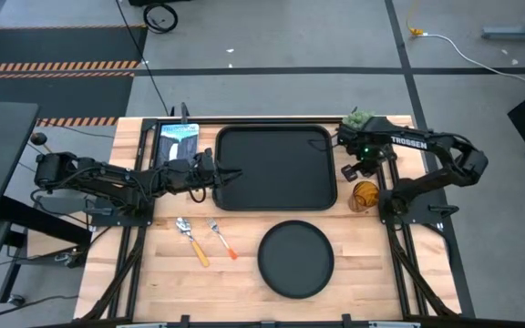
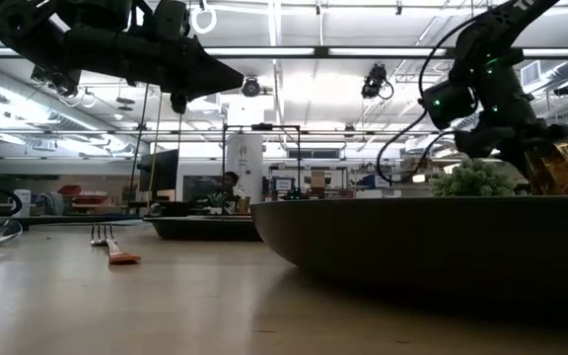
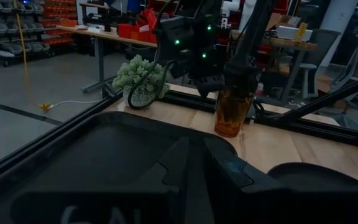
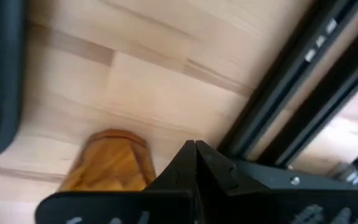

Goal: Pick and place plate/cup/fork/spoon on tray
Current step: Put the orange cup on the top right of the black tray

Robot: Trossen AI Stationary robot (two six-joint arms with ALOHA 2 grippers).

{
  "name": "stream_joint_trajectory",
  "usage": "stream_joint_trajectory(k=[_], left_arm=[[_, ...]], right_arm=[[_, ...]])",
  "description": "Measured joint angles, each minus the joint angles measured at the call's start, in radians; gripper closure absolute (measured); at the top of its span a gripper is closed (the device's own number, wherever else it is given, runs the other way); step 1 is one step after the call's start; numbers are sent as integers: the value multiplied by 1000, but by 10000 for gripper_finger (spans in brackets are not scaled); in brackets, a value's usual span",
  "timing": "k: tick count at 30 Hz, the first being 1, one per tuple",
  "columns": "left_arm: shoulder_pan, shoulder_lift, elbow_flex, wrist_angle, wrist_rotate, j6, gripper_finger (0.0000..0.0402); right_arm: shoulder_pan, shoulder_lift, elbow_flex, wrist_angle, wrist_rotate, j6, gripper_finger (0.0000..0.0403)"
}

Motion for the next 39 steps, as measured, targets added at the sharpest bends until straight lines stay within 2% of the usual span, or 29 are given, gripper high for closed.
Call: stream_joint_trajectory(k=[5, 11, 21, 26, 33, 39], left_arm=[[0, 0, 0, 0, 0, 1, 349], [0, 0, 0, 2, 0, 2, 349], [0, 0, 0, 1, 10, 1, 349], [-10, 0, 7, -16, 112, -4, 349], [-100, 101, 169, -181, 112, -1, 349], [-154, 254, 371, -313, 109, 47, 349]], right_arm=[[-12, 0, -72, 14, -89, -20, 396], [50, -5, -111, 15, -139, 26, 396], [252, -18, -115, 22, -234, 178, 396], [355, -18, -115, 47, -271, 264, 396], [500, -18, -115, 138, -321, 388, 396], [584, -20, -115, 166, -282, 452, 396]])
